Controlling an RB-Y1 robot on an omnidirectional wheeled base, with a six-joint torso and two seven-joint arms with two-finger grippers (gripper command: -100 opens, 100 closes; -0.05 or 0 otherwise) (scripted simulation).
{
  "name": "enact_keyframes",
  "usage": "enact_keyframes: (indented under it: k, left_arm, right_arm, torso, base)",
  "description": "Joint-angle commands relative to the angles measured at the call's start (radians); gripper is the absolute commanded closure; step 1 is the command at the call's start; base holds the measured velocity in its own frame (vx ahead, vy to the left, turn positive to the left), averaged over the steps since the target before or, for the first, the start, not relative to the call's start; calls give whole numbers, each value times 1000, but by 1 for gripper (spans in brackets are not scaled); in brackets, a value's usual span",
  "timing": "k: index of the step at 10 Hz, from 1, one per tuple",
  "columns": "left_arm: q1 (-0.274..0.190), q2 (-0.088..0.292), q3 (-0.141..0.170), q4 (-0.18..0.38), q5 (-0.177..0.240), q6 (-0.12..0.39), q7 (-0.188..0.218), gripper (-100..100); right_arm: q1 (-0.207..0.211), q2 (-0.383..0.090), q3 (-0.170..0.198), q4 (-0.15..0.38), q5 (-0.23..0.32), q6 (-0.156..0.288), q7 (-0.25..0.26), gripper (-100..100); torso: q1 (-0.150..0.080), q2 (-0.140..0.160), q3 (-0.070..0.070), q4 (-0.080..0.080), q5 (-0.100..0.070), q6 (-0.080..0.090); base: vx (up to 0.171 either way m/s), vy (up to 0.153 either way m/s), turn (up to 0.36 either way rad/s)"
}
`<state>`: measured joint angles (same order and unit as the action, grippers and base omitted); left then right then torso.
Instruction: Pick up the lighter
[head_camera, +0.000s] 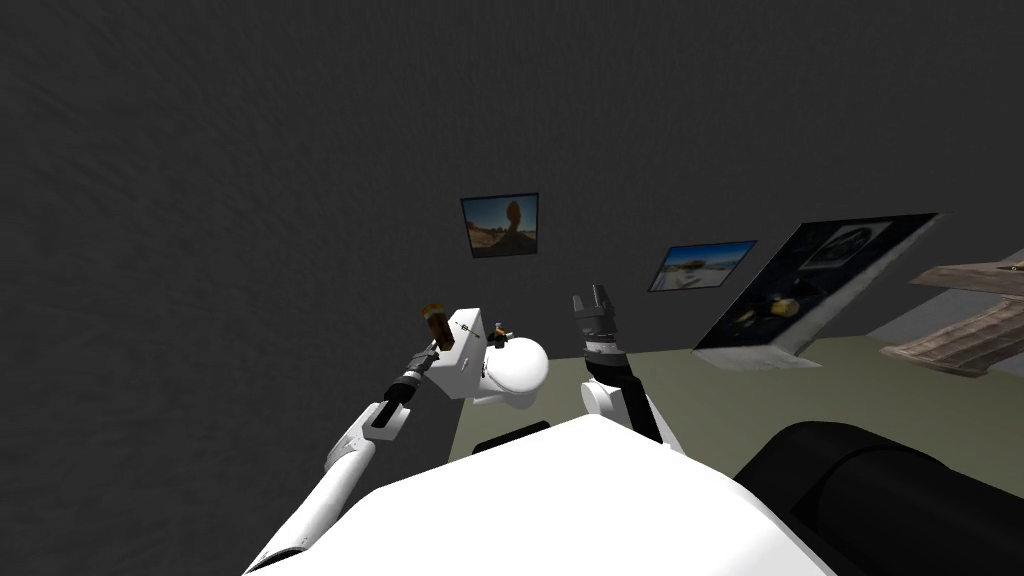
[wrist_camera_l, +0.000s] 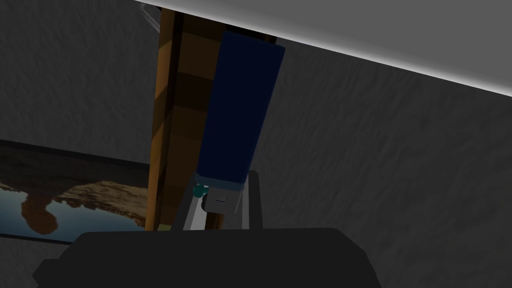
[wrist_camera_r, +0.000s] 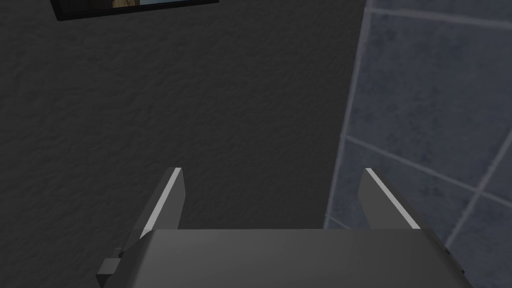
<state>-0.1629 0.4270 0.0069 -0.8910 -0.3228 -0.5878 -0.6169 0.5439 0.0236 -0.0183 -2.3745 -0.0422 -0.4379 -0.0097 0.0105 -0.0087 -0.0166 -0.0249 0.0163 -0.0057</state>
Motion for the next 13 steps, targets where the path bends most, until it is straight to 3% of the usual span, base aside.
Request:
enact_keyframes:
  k: [1, 2, 3, 5, 6, 7, 9, 10, 12, 13]
  left_arm:
    - [39, -6, -4, -50, -8, 20, 6, 100]
    - [39, -6, -4, -67, -8, 20, 6, 100]
    - [82, -21, 4, -99, -45, 35, 29, 100]
    - [109, -21, 4, -158, -45, 35, 29, 100]
    - [149, -36, 12, -188, -82, 51, 51, 100]
    - [174, -36, 12, -211, -82, 51, 51, 100]
    - [179, -36, 12, -253, -82, 51, 51, 100]
    - [233, -51, 20, -299, -119, 66, 74, 100]
    - [248, -51, 20, -346, -119, 66, 74, 100]
    - [294, -65, 28, -380, -156, 81, 97, 100]
  right_arm:
    - [0, 0, 0, 0, 0, 0, 0, 0]
    - [0, 0, 0, 0, 0, 0, 0, 0]
    - [0, 0, 0, 0, 0, 0, 0, 0]
    - [0, 0, 0, 0, 0, 0, 0, 0]
    - [0, 0, 0, 0, 0, 0, 0, 0]
    - [0, 0, 0, 0, 0, 0, 0, 0]
    - [0, 0, 0, 0, 0, 0, 0, 0]
    - [0, 0, 0, 0, 0, 0, 0, 0]
    - [0, 0, 0, 0, 0, 0, 0, 0]
    - [0, 0, 0, 0, 0, 0, 0, 0]
  torso:
    - [0, 0, 0, 0, 0, 0]
    - [1, 1, -1, -1, 1, 1]
    - [0, 2, 0, -1, 2, 1]
    - [2, -1, -3, -5, 4, -1]
    - [2, 0, -3, -5, 4, 0]
    - [4, -1, -4, -6, 5, -2]
    - [6, -1, -5, -9, 6, -3]
    - [5, 0, -4, -8, 6, -2]
    - [7, -3, -6, -9, 7, -3]
    - [6, -2, -5, -9, 6, -3]
  base:
    - [35, 6, 15]
    - [0, 0, 0]
    - [56, 14, 61]
    - [48, 8, 23]
    - [61, 15, 68]
    - [72, 12, 33]
    - [19, 1, 4]
    - [55, 16, 62]
    - [52, 4, 30]
    - [64, 11, 62]
